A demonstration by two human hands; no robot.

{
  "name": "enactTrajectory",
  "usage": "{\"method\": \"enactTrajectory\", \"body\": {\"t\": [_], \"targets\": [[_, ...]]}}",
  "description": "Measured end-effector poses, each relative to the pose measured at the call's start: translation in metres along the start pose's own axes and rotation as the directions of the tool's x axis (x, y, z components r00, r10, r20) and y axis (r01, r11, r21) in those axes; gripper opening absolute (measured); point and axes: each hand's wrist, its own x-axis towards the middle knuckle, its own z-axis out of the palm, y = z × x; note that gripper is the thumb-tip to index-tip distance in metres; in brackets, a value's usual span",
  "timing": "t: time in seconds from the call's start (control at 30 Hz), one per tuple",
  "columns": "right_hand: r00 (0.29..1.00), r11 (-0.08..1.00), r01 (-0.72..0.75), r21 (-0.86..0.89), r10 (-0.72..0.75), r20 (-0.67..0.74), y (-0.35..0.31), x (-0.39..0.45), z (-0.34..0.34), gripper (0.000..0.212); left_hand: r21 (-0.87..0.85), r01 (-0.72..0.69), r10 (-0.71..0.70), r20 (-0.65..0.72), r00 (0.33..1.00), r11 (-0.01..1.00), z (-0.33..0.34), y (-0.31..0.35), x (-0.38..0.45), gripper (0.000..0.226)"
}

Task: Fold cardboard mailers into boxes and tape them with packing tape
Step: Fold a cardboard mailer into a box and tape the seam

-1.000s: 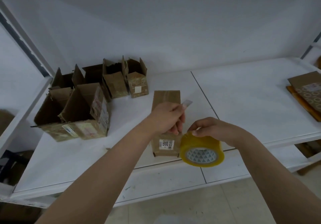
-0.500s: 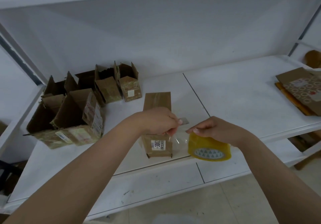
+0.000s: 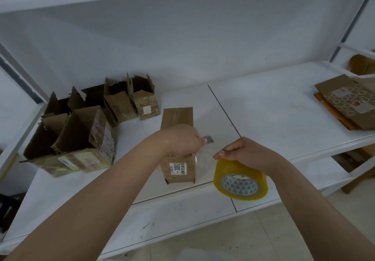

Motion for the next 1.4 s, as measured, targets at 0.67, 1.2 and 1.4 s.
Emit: {"method": "enactTrajectory", "body": {"t": [0.67, 1.2, 1.4], "targets": [[0.984, 0.989, -0.128, 0.077, 0.136, -0.115, 0.016, 0.004, -0.002, 0.02, 0.082, 0.287, -0.223, -0.444, 0.868, 0.954, 0.034, 0.01, 0.009, 0.067], [0.967, 0.984, -0.085, 0.157, 0.119, -0.225, 0.006, 0.001, -0.018, 0.02, 0.02, 0.089, -0.069, -0.47, 0.88, 0.996, -0.001, -0.042, -0.014, 0.028], [0.967, 0.99, -0.05, 0.135, 0.082, -0.24, -0.001, -0.002, -0.024, 0.02, 0.202, 0.178, -0.051, -0.511, 0.858, 0.963, 0.04, -0.005, 0.016, 0.063]]}}
